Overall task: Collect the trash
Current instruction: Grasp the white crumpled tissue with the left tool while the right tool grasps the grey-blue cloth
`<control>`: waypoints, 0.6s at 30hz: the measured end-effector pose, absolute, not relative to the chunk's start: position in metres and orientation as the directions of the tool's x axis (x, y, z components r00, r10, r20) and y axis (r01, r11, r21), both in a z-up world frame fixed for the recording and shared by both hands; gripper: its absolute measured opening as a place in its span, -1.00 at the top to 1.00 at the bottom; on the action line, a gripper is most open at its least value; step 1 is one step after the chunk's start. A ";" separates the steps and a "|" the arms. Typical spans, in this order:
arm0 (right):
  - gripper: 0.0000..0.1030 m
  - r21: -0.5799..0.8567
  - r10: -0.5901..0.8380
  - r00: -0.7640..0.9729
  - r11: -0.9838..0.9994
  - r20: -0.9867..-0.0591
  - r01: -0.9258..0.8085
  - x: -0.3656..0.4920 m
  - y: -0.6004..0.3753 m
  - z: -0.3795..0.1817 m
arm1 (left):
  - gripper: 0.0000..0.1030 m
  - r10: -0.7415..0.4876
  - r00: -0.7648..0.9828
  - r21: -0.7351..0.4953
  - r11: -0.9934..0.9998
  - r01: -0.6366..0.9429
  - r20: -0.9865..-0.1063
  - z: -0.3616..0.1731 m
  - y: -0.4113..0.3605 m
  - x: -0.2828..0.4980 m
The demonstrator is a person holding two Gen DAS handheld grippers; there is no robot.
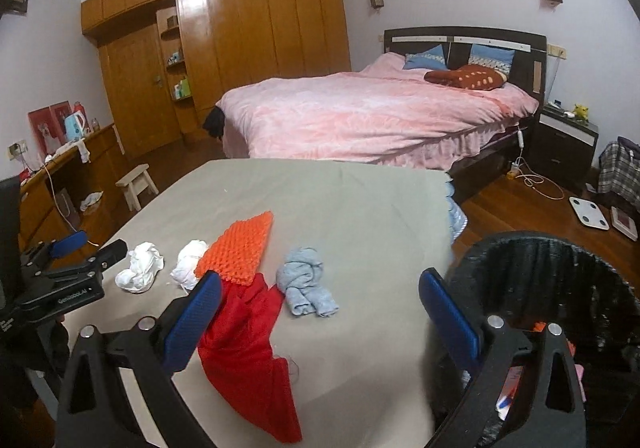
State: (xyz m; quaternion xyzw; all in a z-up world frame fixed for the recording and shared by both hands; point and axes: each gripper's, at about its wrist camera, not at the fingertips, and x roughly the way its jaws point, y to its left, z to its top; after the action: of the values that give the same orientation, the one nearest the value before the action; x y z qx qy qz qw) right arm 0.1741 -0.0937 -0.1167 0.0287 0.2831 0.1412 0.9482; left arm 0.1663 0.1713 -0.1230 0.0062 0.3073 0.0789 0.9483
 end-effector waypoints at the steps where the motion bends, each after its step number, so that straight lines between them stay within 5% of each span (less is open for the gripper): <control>1: -0.88 0.133 0.285 0.798 0.958 -0.531 -0.253 0.177 -0.091 -0.119 | -0.72 0.161 0.791 0.062 0.986 -0.154 -0.591 -0.127 0.176 0.169; 18: -0.88 0.106 0.279 0.762 0.957 -0.585 -0.269 0.211 -0.071 -0.145 | -0.63 0.134 0.684 0.015 0.984 -0.177 -0.717 -0.175 0.216 0.206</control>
State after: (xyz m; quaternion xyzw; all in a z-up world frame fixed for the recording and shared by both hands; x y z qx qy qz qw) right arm 0.2109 -0.0709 -0.1447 0.0081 0.3129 0.1458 0.9385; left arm 0.2064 0.2165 -0.1749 -0.0275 0.3880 0.0849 0.9173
